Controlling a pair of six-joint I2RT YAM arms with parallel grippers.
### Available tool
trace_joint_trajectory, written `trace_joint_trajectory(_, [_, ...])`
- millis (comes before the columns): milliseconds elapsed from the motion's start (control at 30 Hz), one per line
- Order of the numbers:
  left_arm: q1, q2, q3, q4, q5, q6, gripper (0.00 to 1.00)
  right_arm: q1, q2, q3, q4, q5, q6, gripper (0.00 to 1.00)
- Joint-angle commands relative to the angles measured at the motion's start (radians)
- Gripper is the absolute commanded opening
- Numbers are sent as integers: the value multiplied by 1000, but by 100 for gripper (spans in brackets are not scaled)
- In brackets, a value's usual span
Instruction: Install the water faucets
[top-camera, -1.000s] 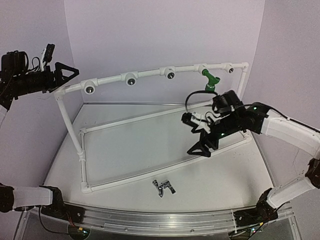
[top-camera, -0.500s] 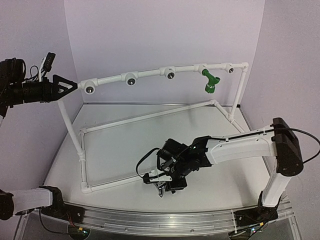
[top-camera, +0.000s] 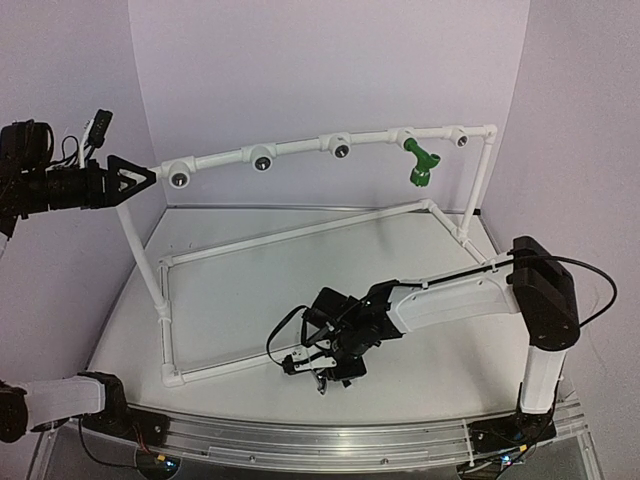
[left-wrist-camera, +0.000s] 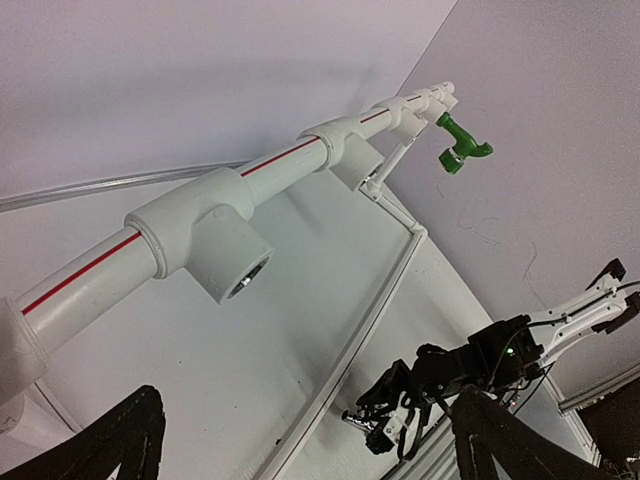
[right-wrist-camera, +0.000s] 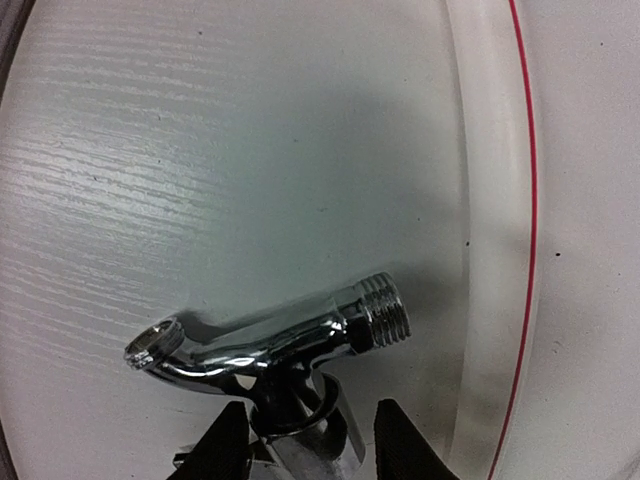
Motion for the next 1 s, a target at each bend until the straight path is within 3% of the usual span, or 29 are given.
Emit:
trace_joint_trajectory(0, [-7,0,15,17,16,12,100,8,36,24,4,21,-29,37])
trace_joint_trajectory(333, [-36,66,79,21,31,18,100,16,17,61,-56,30,-18,10])
trace_joint_trajectory(600, [-76,197,196,63,101,-11,100,14,-215,129,-170,86,-15,3])
trace_joint_trajectory(733, [-184,305,294,41,39,13,99,-7,-339,209,-249,110,-22,2])
trace_joint_trajectory(967, [-485,600,607,-135,-94,48,95,-26,-538,225,-231,348,-69,2])
